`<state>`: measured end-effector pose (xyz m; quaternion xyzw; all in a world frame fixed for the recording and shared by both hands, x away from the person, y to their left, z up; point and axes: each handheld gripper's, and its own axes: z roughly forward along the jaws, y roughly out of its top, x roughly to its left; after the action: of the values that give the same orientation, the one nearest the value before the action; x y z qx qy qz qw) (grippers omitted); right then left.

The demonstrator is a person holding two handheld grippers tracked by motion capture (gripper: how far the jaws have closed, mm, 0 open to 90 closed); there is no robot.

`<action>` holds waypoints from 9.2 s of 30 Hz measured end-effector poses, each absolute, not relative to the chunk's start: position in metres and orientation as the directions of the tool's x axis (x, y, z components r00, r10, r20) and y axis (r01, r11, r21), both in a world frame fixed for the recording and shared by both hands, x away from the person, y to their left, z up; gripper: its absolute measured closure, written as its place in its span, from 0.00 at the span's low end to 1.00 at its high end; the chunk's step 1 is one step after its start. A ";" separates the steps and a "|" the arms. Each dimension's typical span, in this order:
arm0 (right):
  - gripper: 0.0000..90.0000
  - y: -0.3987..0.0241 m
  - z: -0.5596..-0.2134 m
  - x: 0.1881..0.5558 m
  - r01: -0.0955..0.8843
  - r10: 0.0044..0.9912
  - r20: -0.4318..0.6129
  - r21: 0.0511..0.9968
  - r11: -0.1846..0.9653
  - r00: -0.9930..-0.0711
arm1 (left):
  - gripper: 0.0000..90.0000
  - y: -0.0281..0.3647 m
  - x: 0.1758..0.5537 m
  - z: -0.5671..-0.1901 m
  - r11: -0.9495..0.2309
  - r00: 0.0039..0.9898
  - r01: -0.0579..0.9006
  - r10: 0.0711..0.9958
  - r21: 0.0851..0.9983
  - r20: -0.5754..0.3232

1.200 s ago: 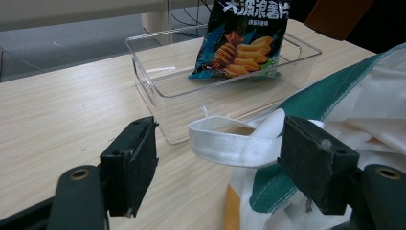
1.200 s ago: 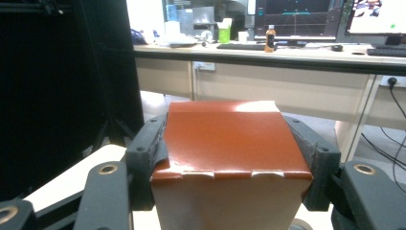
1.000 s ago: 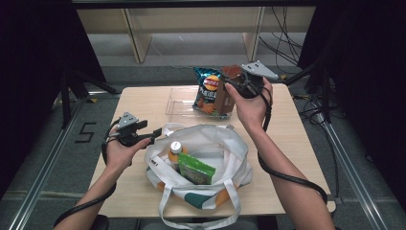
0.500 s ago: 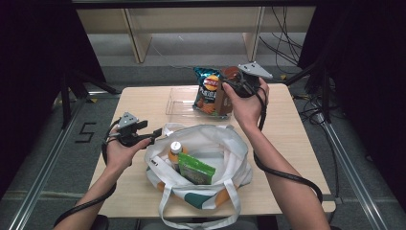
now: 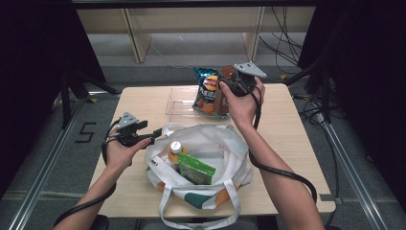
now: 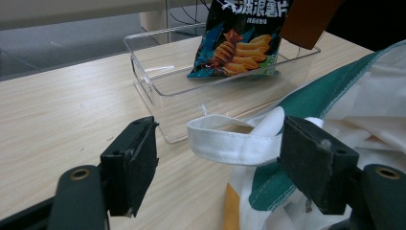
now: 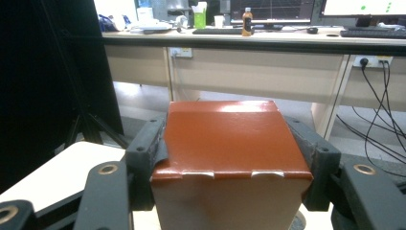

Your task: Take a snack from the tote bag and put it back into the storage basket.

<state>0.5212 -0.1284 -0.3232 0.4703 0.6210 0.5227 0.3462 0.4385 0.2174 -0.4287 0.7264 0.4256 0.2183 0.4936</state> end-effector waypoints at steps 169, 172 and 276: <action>0.58 -0.140 -0.348 0.511 0.344 0.935 0.085 0.938 0.042 -0.346 | 0.32 0.218 0.437 -0.425 -0.153 0.547 0.389 0.832 0.909 -0.094; 0.60 -0.143 -0.349 0.507 0.339 0.929 0.073 0.939 0.058 -0.362 | 0.32 0.218 0.437 -0.426 -0.156 0.547 0.390 0.832 0.907 -0.093; 0.71 -0.139 -0.389 0.361 0.390 0.534 0.191 0.874 0.289 -0.824 | 0.32 0.215 0.436 -0.426 -0.160 0.543 0.389 0.835 0.907 -0.086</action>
<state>0.3612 -0.1390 -0.3886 0.2887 0.8000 0.5215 0.0688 0.4360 0.2151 -0.4256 0.7271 0.4209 0.2262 0.4930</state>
